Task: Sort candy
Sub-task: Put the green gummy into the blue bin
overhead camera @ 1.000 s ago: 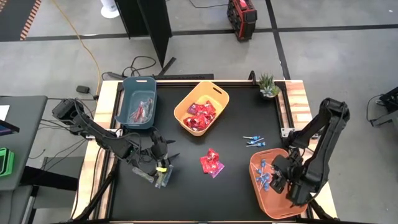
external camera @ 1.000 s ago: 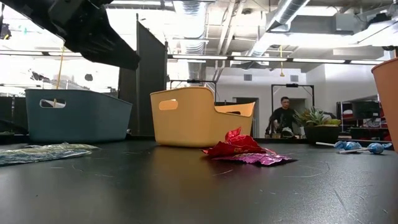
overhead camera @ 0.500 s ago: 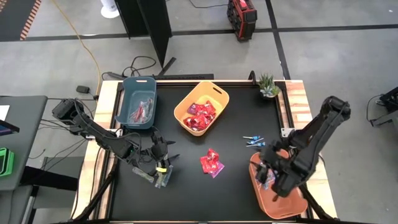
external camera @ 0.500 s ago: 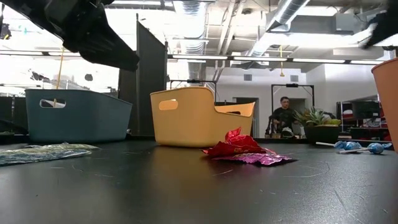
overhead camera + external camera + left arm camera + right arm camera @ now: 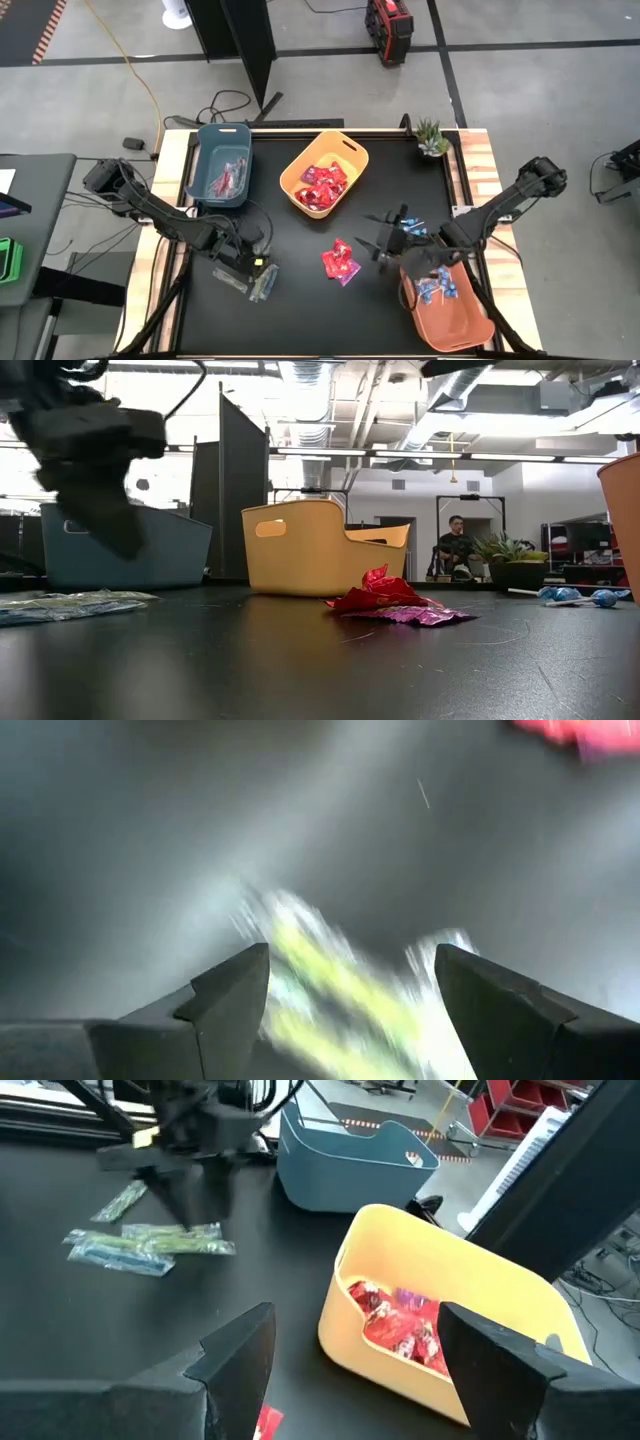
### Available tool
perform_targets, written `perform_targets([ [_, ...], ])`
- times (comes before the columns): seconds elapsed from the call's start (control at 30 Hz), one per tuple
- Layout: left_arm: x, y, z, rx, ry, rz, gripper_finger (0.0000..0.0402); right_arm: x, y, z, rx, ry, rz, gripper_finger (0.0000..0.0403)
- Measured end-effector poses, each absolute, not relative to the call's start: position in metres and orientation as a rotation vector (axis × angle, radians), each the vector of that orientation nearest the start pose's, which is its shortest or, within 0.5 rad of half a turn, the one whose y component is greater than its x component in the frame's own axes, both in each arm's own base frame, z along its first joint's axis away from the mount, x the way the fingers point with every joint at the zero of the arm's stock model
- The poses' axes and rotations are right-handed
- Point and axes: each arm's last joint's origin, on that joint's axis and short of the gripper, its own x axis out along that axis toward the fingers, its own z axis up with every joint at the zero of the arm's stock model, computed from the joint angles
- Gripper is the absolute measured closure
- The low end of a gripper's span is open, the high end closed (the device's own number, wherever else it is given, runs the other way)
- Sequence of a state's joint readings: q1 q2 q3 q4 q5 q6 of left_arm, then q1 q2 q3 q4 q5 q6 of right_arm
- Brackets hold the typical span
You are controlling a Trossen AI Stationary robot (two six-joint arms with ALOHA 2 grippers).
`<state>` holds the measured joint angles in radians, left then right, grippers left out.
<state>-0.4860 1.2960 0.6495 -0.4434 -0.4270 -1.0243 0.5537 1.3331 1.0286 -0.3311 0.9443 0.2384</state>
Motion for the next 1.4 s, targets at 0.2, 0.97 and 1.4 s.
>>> perform_targets([
  [0.2,0.188,-0.126,0.179,-0.377,1.123,0.055,0.012,0.259,0.118,0.28,-0.228,0.472,-0.423,0.0112],
  [0.97,0.167,-0.141,0.138,-0.105,1.532,0.077,0.019,0.26,0.112,0.272,-0.22,0.489,-0.438,0.0112],
  [1.4,0.175,-0.135,0.152,-0.144,1.52,0.091,0.0381,0.26,0.112,0.272,-0.22,0.489,-0.438,0.0112],
])
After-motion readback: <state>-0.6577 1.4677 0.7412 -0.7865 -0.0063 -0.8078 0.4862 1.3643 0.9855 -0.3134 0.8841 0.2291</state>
